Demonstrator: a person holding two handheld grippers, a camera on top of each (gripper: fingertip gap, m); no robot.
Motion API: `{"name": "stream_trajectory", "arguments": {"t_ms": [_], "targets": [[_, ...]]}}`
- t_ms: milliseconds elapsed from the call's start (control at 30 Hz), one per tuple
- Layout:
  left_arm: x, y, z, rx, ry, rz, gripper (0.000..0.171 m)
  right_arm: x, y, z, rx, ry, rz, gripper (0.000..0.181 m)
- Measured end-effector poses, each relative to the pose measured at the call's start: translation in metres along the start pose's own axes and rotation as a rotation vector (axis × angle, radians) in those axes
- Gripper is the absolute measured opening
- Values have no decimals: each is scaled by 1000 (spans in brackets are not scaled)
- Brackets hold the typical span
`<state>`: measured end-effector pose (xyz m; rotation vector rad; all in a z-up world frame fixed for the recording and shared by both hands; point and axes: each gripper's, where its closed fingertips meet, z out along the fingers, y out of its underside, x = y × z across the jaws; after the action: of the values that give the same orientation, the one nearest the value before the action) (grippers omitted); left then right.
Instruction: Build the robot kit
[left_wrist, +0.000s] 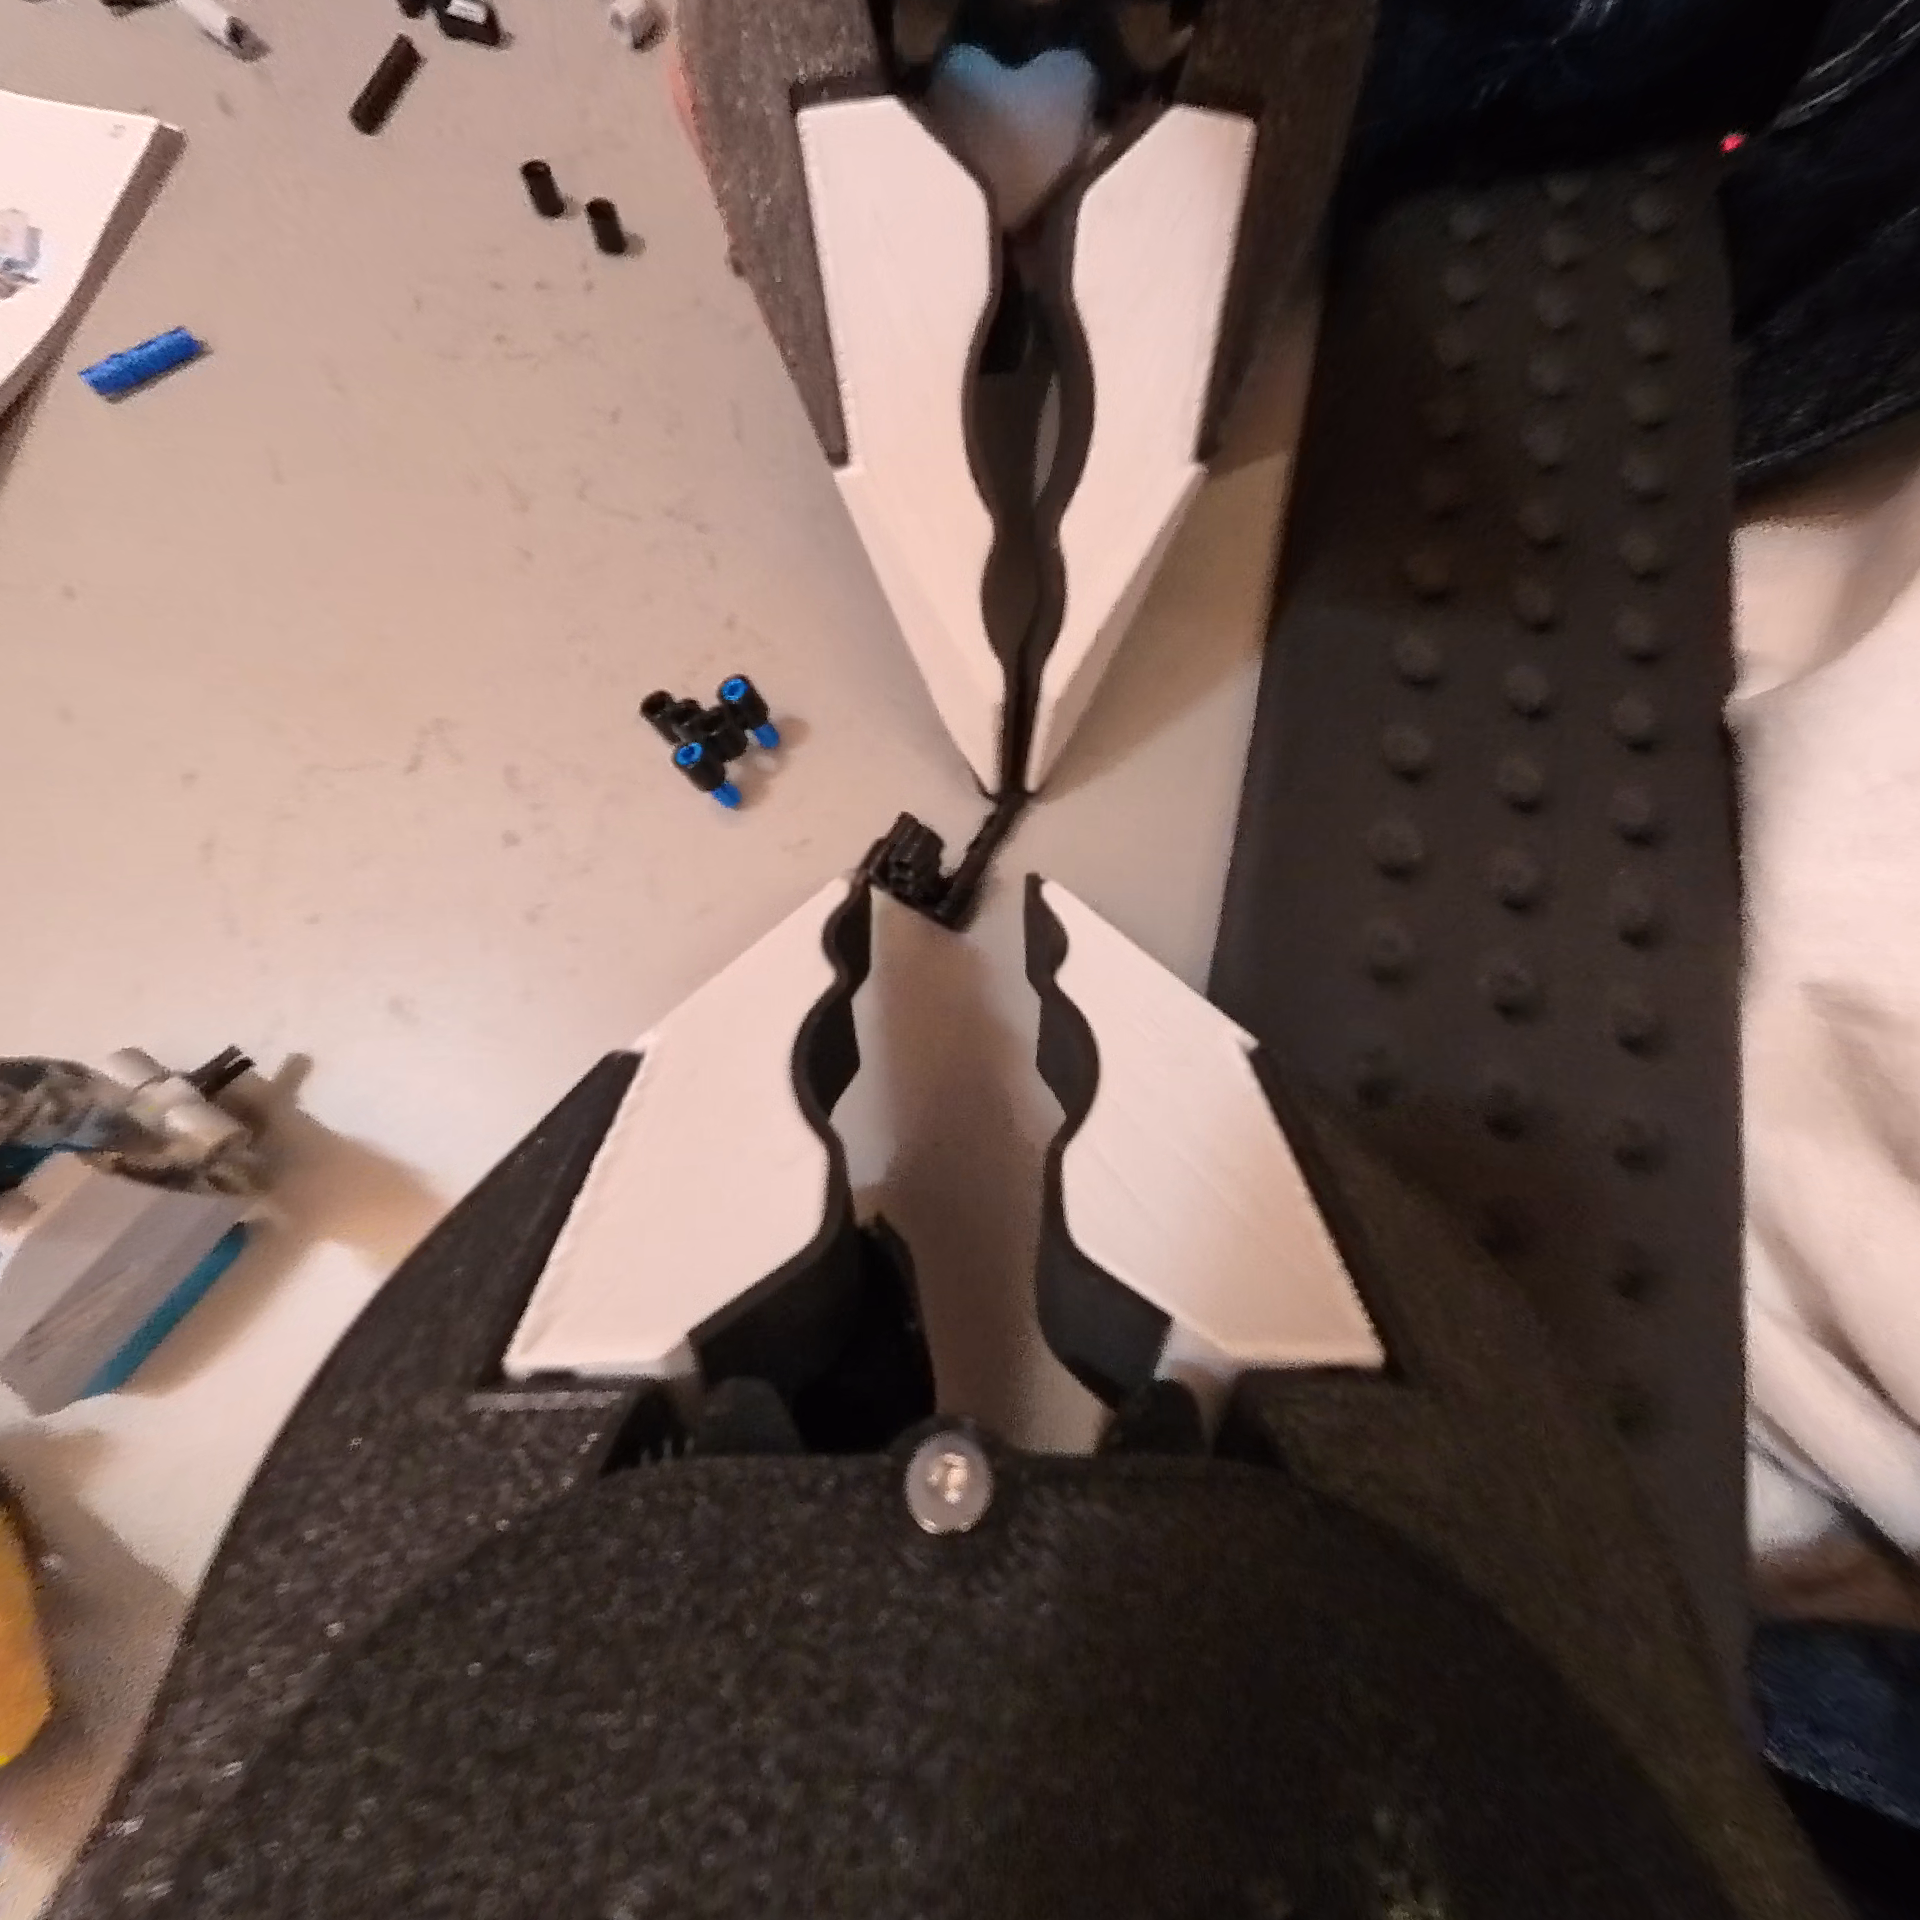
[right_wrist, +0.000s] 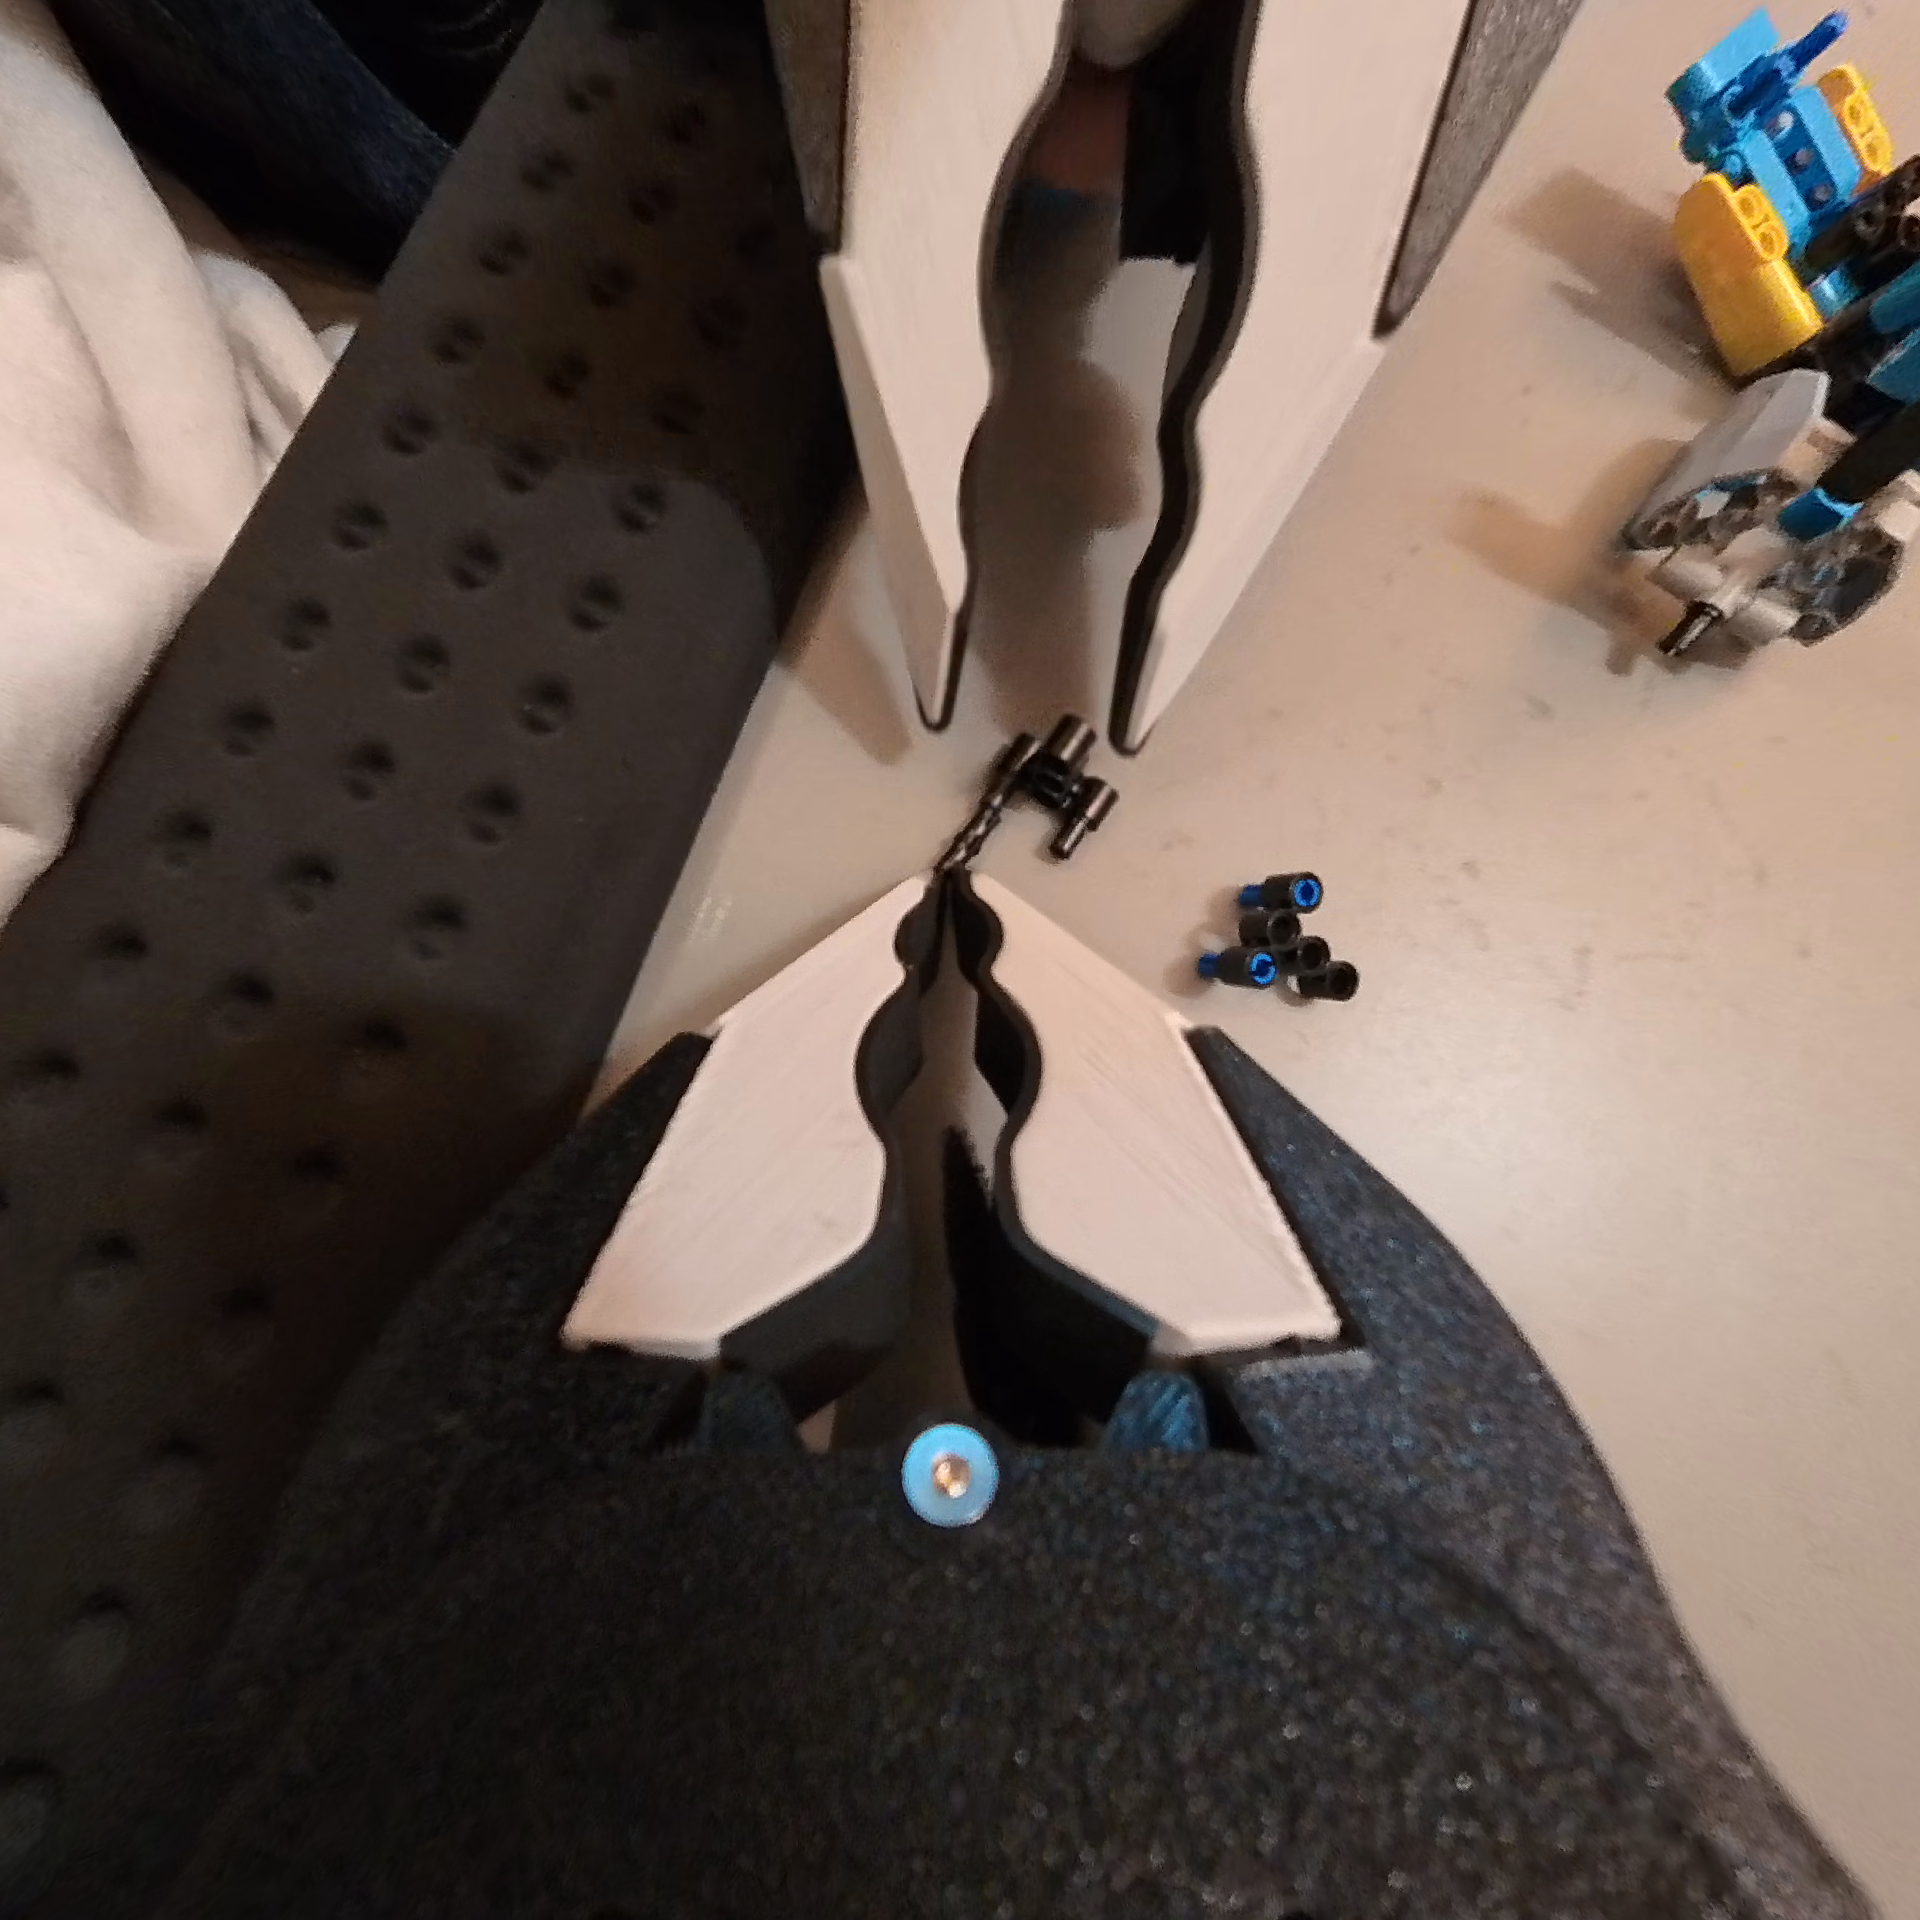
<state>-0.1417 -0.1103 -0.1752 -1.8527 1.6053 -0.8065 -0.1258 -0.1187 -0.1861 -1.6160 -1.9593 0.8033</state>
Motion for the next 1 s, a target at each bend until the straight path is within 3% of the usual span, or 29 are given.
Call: {"name": "stream_trajectory", "arguments": {"t_ms": [333,1000], "targets": [[-5,4,10,-48,-36,6,24,-5,-2,2,4,2,1,1],[-12,3,12,-82,92,74,23,7,2,-1,10,49,27,12]]}}
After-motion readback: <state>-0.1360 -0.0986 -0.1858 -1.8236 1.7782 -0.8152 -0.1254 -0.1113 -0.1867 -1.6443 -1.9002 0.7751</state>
